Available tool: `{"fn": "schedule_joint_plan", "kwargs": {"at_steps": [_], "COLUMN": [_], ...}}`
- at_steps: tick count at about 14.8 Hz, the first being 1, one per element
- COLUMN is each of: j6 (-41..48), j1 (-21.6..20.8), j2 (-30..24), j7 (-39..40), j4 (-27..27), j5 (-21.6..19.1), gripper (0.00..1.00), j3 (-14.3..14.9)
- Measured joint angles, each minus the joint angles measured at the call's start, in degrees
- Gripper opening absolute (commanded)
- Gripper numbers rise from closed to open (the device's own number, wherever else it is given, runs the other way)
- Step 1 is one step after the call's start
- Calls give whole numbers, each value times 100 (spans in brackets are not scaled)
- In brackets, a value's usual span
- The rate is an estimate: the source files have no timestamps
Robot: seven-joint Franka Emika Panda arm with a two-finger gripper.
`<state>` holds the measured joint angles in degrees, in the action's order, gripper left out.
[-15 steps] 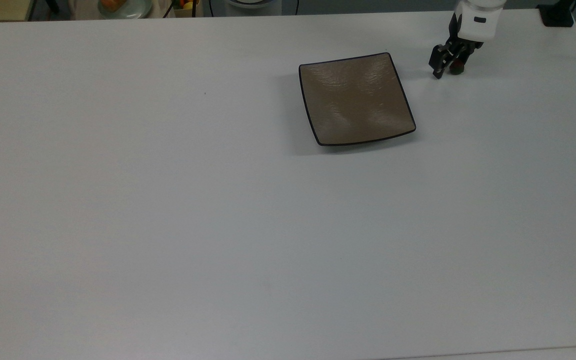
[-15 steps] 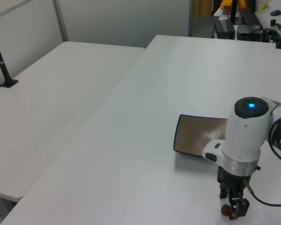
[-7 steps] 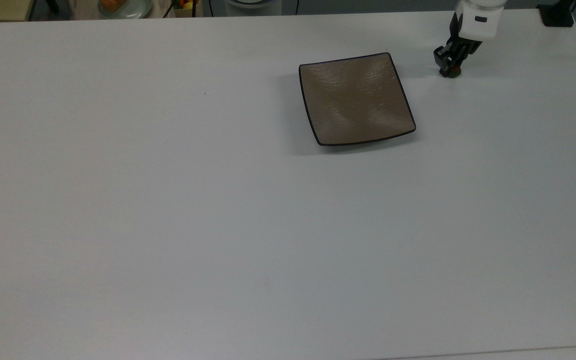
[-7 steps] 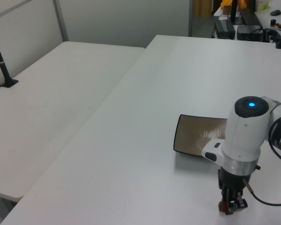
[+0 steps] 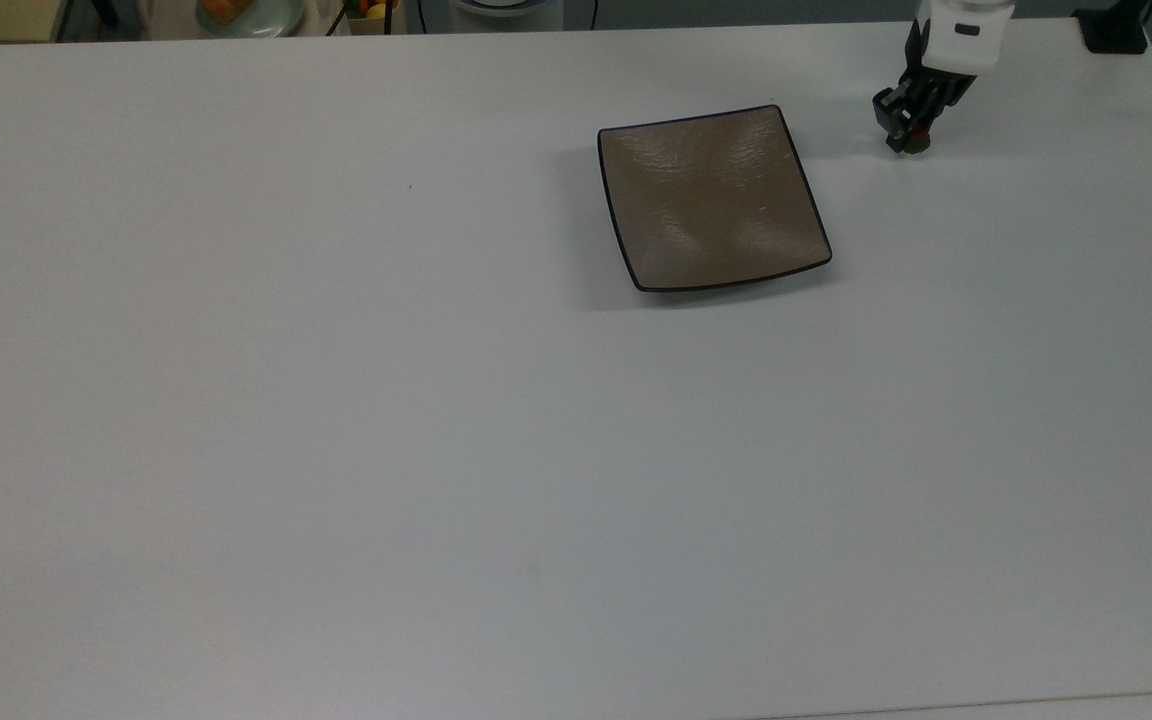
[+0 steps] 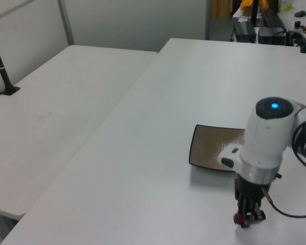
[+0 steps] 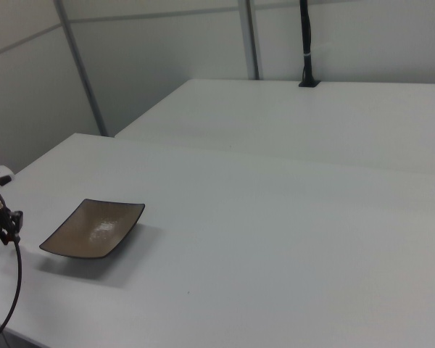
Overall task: Strawberries on a ceramic plate
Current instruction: 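Lift the strawberry and carry it over the square plate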
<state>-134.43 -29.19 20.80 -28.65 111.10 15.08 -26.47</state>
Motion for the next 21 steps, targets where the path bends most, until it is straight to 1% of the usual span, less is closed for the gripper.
{"fn": "schedule_joint_plan", "kwargs": {"at_steps": [2, 4, 6, 11, 13, 16, 18, 19, 21], "j6": [332, 750, 1230, 2364, 2738, 2995, 3057, 3058, 3058], "j1": [34, 91, 209, 584, 636, 655, 654, 656, 652], "j2": [-225, -493, -769, -1400, -1646, -1928, -1981, -1972, -1951], "j7": [-64, -97, -97, -60, 96, 588, 866, 1092, 1398], "j4": [-121, -302, -514, -982, -1074, -1097, -1096, -1090, -1076], "j5": [-76, -305, -524, -781, -890, -1068, -1109, -1116, -1118], "gripper": [0, 0, 0, 0, 0, 0, 0, 0, 0], "j3": [0, 3, 11, 85, 281, 729, 1046, 1277, 1590]}}
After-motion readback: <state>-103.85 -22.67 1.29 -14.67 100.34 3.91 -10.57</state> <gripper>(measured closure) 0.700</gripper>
